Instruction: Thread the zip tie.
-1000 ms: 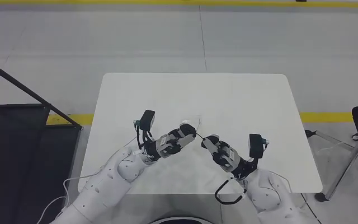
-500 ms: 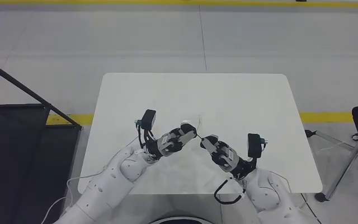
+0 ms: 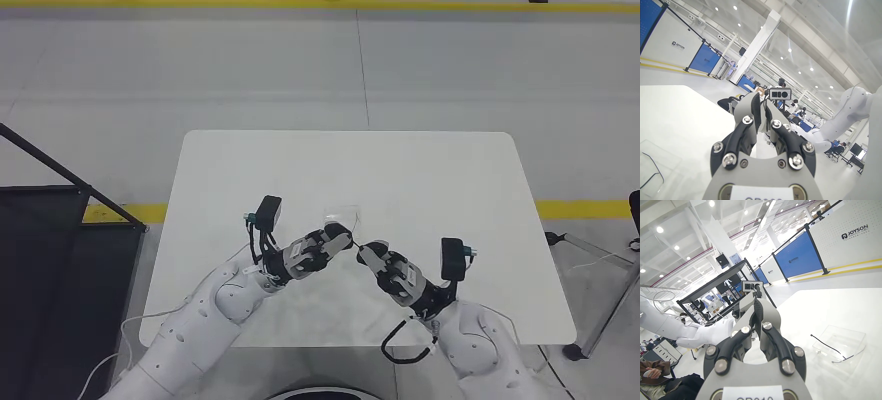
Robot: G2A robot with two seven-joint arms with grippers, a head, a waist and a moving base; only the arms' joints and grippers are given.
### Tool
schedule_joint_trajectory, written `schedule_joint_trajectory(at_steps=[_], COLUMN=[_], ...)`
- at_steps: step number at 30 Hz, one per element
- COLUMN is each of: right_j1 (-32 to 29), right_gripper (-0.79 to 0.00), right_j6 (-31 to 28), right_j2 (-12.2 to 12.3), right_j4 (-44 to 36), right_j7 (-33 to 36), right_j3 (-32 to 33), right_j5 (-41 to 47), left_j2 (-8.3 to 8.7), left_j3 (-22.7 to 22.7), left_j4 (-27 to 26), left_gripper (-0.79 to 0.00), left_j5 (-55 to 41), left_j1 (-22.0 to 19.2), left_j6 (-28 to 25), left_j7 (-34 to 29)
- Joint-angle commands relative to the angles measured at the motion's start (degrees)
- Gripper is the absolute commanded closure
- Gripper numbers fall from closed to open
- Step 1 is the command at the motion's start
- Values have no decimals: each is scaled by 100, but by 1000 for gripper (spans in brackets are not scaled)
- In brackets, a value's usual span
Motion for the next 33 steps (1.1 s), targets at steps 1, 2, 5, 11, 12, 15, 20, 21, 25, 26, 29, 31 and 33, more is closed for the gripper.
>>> schedule_joint_trajectory(at_steps=[1, 2, 5, 11, 12, 15, 20, 21, 25, 26, 29, 31, 33], right_j1=[3, 5, 9, 16, 17, 17, 10, 7, 2, 0, -28, -56, -117], right_gripper=[0, 0, 0, 0, 0, 0, -520, -668, -785, -785, -785, -785, -785], right_j6=[1, 1, 6, 6, 6, 6, 36, 46, 76, 89, 98, 99, 63], right_j2=[-1, -2, -4, -6, -6, -8, -11, -12, -15, -15, -14, -7, 2], right_j4=[3, 5, 12, 19, 20, 22, 15, 13, -1, -6, -34, -90, -183], right_j7=[1, 0, 7, 17, 17, 16, 2, -1, -25, -45, -121, -185, -258], right_j3=[-2, -4, -7, -8, -8, -10, -7, -6, 4, 16, 70, 142, 219], right_j5=[0, 0, 8, 16, 16, 13, 0, -7, -17, -31, -96, -229, -449], left_j2=[-11, -16, -33, -64, -69, -86, -109, -114, -129, -132, -130, -117, -97], left_j3=[-18, -28, -55, -108, -118, -143, -184, -194, -256, -284, -460, -651, -895], left_j4=[-1, 0, -4, -2, -3, -6, -15, -16, -12, -18, -77, -155, -300], left_gripper=[-129, -108, 0, 0, 0, 0, 0, 0, 0, 0, 0, 0, 0], left_j5=[-9, -11, -17, -23, -19, -10, -16, -14, 14, 32, 162, 369, 716], left_j1=[7, 11, 27, 60, 67, 84, 109, 114, 126, 127, 137, 173, 245], left_j6=[-16, -20, -22, -20, -22, -22, -22, -22, -17, -20, 25, 134, 303], left_j7=[-28, -40, -75, -130, -135, -155, -189, -195, -207, -199, -105, -4, 137])
